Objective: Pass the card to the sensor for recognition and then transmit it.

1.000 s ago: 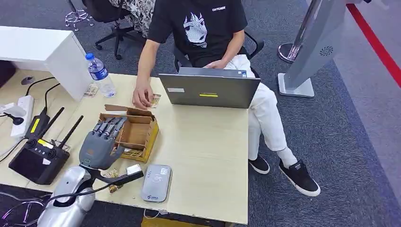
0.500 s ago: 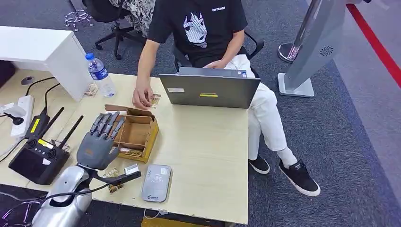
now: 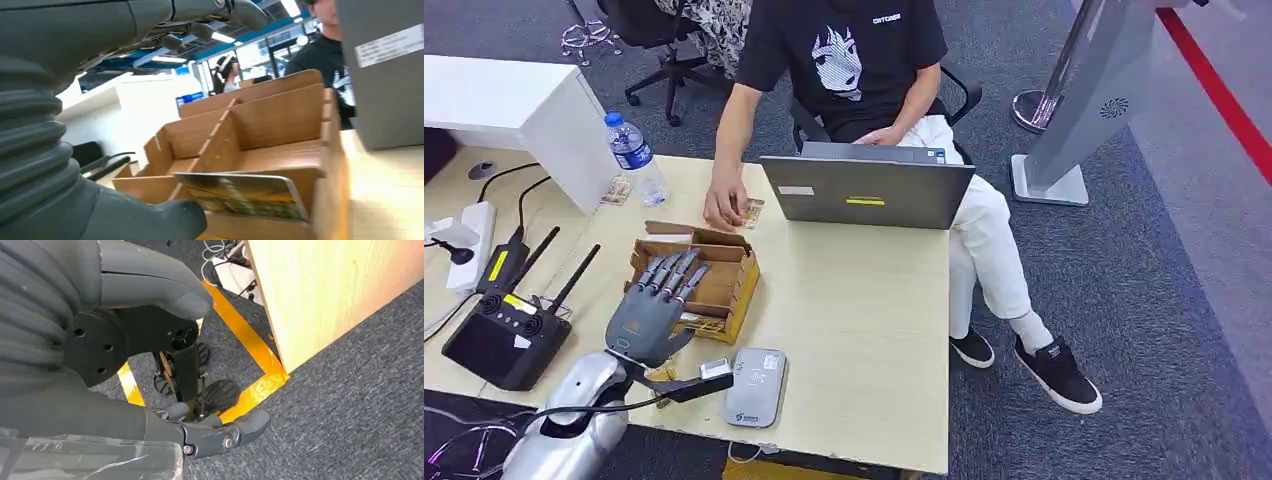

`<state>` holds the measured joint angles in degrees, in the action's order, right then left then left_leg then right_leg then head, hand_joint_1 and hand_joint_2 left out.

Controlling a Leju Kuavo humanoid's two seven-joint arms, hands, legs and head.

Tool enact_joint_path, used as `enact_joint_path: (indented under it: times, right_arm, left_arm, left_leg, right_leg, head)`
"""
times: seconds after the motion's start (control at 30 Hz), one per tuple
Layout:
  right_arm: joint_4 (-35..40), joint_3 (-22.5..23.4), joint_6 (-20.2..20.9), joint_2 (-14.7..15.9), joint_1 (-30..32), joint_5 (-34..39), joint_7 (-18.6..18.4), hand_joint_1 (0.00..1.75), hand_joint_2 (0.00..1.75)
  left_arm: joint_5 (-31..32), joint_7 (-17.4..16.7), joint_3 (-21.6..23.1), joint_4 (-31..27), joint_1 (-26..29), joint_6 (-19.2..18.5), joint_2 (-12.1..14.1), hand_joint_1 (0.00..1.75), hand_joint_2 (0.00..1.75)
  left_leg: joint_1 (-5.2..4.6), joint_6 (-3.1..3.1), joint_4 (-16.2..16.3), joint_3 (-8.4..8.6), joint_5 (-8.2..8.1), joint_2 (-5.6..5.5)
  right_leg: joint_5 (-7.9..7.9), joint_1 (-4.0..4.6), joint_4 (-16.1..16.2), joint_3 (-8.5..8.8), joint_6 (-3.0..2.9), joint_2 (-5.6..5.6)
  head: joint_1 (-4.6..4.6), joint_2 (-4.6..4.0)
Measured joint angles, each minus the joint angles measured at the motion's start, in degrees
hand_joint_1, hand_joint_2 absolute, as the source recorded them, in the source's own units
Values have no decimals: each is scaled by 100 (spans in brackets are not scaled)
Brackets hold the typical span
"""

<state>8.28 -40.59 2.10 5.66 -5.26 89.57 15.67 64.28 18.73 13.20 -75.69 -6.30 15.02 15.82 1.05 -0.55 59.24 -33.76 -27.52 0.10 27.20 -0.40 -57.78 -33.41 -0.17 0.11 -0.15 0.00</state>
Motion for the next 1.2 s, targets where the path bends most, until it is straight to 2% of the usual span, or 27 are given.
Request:
enact_joint_path:
  times: [0.43, 0.47, 0.5, 1.2]
  right_arm:
    - [-2, -2, 85, 0, 0, 9, 0, 0, 175]
    - [-2, -2, 85, 0, -1, 9, 0, 0, 175]
    - [-2, -2, 85, 0, -1, 9, 0, 0, 175]
    - [-2, -2, 81, 0, 1, 28, 0, 0, 175]
  left_arm:
    - [-439, 236, 258, 96, 5, -367, -24, 2, 175]
    - [-448, 240, 262, 96, 8, -376, -22, 59, 175]
    - [-456, 249, 266, 96, 9, -395, -17, 171, 175]
    - [-542, 286, 273, 11, 55, -348, 186, 175, 175]
  left_leg:
    - [0, 0, 0, -1, 0, 0]
    - [0, 0, 0, -1, 0, 0]
    - [0, 0, 0, -1, 0, 0]
    - [0, 0, 0, -1, 0, -1]
  right_leg:
    - [0, 0, 0, 0, 0, 0]
    - [0, 0, 0, 0, 0, 0]
    - [0, 0, 0, 0, 0, 0]
    - [0, 0, -1, 1, 0, -1]
  head:
    - [2, 0]
    - [0, 0]
    - [2, 0]
    - [0, 0]
